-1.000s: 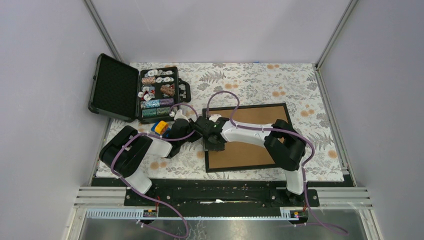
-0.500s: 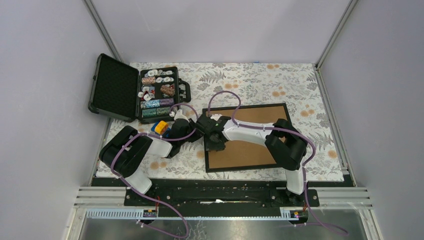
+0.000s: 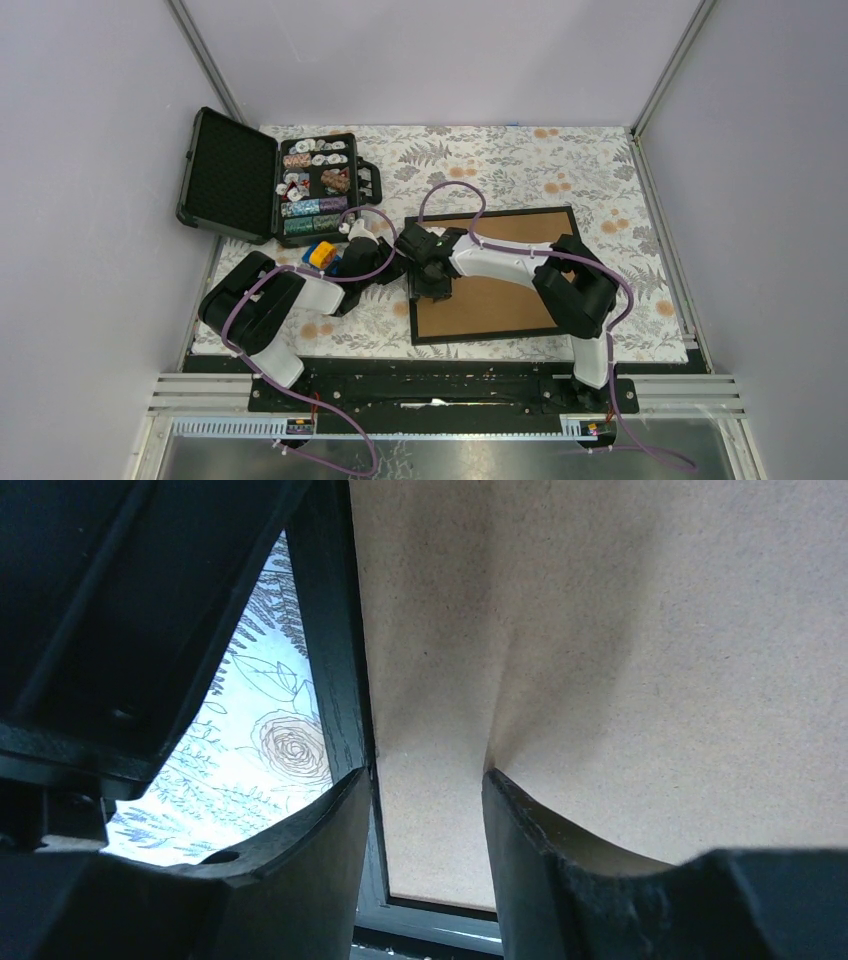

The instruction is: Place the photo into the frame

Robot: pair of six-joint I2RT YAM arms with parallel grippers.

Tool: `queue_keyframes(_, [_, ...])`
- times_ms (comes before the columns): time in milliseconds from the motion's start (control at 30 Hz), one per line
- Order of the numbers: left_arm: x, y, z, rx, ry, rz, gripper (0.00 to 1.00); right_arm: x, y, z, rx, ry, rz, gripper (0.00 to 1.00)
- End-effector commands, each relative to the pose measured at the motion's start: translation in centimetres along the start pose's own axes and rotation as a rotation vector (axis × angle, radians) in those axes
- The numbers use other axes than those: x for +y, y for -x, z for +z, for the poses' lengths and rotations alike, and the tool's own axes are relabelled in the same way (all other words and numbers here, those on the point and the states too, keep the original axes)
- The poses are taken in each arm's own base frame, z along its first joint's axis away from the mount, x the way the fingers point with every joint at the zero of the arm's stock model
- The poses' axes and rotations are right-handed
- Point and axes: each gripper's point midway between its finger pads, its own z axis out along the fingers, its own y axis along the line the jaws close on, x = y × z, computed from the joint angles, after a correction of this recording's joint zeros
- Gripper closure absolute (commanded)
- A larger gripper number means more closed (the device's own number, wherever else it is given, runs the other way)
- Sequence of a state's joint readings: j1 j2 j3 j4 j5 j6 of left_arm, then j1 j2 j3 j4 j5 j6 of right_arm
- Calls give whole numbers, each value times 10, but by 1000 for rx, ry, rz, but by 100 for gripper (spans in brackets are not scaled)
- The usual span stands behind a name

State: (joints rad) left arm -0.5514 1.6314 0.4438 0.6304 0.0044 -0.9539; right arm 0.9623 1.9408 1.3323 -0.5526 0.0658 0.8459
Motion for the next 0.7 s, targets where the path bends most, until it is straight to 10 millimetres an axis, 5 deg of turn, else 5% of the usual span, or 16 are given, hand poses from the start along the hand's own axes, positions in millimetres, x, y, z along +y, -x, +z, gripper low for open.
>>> queue_keyframes(0, [86, -49, -18, 168, 297, 47, 100, -37, -23, 23, 58, -200, -57, 47])
queue_keyframes(467, [86, -49, -18, 168, 298, 45, 100, -44, -19, 22, 40, -299, -84, 51])
queue_keyframes(667, [86, -49, -18, 169, 299, 45, 100, -63, -17, 18, 18, -411, -105, 55])
